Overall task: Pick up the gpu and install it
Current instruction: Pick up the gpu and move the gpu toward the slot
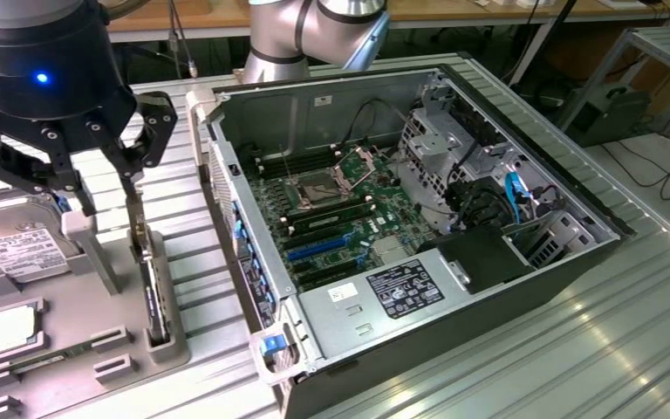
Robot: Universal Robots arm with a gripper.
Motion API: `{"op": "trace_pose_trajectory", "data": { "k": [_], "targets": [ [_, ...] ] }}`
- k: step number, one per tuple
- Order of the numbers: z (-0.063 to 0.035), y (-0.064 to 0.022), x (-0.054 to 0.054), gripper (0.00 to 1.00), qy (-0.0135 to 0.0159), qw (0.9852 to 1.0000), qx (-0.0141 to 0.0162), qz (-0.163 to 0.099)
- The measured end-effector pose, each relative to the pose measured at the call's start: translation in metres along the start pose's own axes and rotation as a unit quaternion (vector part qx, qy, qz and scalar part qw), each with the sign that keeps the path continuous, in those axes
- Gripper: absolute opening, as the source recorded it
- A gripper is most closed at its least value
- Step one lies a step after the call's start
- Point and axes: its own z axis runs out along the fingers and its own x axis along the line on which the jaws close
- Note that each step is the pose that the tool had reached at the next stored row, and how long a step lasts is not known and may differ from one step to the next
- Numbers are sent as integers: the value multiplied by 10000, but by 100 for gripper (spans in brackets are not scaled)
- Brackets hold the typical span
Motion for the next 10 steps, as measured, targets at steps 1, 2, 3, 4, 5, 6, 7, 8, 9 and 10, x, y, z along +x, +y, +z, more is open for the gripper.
{"op": "trace_pose_trajectory", "data": {
  "k": [1, 2, 3, 4, 5, 6, 7, 8, 9, 10],
  "targets": [
    [0, 0, 0, 42, 0, 10000, 0, 0],
    [0, 0, 0, 42, 0, 10000, 0, 0],
    [0, 0, 0, 48, 0, 10000, 0, 0],
    [0, 0, 0, 60, 0, 10000, 0, 0],
    [2, 0, 3, 60, -1, 10000, 0, 4],
    [7, 0, 6, 66, -4, 10000, 1, 50],
    [14, -1, 7, 66, -6, 10000, 1, 83],
    [20, -1, 7, 66, -7, 9999, 1, 100],
    [31, -2, 7, 66, -7, 9999, 1, 101],
    [41, -3, 8, 66, -7, 9999, 1, 101]
  ]
}}
